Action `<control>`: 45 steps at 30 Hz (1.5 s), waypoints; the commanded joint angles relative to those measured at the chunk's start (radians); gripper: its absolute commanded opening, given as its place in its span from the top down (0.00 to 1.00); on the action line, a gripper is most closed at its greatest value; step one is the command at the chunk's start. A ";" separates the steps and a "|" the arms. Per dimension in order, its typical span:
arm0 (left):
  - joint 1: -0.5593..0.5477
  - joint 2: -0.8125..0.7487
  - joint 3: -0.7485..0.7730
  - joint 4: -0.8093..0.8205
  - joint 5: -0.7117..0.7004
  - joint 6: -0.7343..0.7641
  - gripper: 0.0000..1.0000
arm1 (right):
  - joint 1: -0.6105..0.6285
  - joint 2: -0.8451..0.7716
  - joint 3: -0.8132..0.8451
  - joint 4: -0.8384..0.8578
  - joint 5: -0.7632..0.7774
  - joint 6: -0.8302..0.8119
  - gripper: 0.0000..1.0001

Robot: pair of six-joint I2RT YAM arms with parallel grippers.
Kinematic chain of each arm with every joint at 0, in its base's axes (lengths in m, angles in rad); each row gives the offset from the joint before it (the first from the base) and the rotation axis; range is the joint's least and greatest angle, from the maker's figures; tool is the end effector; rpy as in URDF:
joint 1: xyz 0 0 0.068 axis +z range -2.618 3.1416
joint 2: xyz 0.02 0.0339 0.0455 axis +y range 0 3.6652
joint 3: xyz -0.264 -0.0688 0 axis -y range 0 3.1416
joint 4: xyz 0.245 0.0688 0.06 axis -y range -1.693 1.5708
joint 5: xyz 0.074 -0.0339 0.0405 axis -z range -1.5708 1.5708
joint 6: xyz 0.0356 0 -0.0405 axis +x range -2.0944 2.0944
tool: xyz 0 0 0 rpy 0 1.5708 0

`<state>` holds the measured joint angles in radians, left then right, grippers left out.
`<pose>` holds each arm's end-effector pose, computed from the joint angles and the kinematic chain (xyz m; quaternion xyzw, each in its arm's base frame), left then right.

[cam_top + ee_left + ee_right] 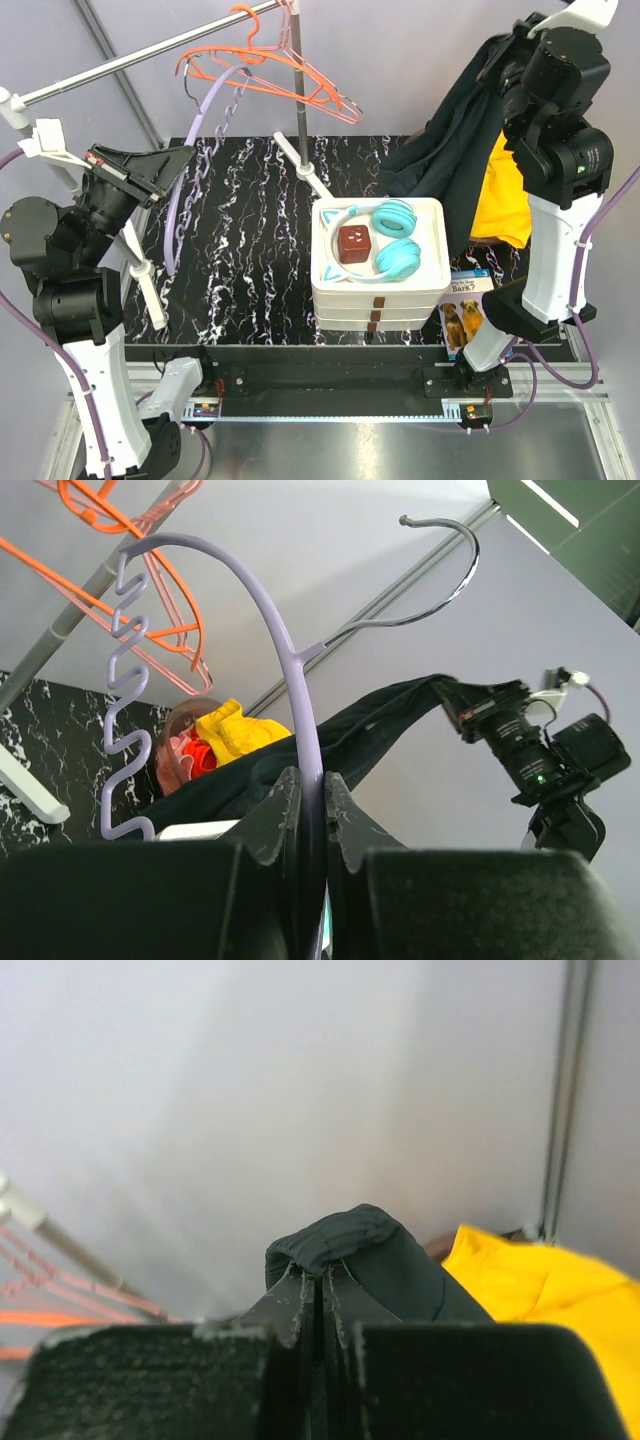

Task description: Remove the shorts from the hanger

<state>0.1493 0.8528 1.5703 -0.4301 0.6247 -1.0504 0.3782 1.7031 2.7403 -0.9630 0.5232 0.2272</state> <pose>0.0922 -0.0072 0.5478 -0.1184 0.6091 -0.4975 0.6061 0.2225 0.0693 0.6244 0.1394 0.6697 0.0431 0.7282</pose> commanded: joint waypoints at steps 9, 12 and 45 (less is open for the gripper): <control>-0.002 -0.038 0.037 -0.061 0.001 0.101 1.00 | -0.010 0.082 0.079 0.909 0.232 -0.566 1.00; -0.002 -0.044 0.039 -0.084 -0.008 0.131 1.00 | -0.050 0.105 0.088 1.061 0.205 -0.621 1.00; -0.002 -0.084 -0.013 -0.107 -0.080 0.121 1.00 | -0.481 0.214 -0.640 0.086 -0.400 0.454 0.98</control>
<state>0.1493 0.7914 1.5650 -0.6037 0.5743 -0.8967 -0.0097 1.9514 2.2192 -0.7502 0.2817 0.5747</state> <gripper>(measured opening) 0.102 0.012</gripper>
